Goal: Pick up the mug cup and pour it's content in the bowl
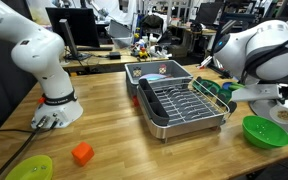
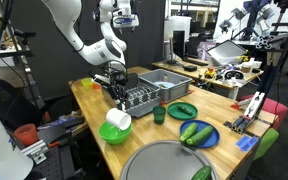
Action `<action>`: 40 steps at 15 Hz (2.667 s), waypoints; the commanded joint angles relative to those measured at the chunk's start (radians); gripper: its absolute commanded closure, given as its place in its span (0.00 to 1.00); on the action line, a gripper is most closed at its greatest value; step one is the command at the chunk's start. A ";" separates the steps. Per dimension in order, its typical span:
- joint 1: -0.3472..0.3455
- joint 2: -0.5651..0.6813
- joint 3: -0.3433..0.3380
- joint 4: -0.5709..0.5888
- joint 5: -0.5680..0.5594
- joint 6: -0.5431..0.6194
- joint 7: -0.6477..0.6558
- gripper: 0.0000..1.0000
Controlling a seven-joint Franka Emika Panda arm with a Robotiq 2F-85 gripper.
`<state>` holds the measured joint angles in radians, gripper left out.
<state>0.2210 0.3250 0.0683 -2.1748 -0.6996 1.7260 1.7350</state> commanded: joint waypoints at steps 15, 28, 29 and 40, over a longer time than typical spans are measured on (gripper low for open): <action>0.120 0.127 0.010 0.072 -0.098 -0.207 0.346 0.98; 0.146 0.218 0.023 0.159 -0.123 -0.373 0.438 0.98; 0.137 0.214 0.027 0.159 -0.112 -0.354 0.427 0.98; 0.008 0.103 0.036 0.062 -0.075 0.034 0.324 0.98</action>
<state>0.2857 0.4960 0.0870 -2.0436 -0.7962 1.6362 2.0965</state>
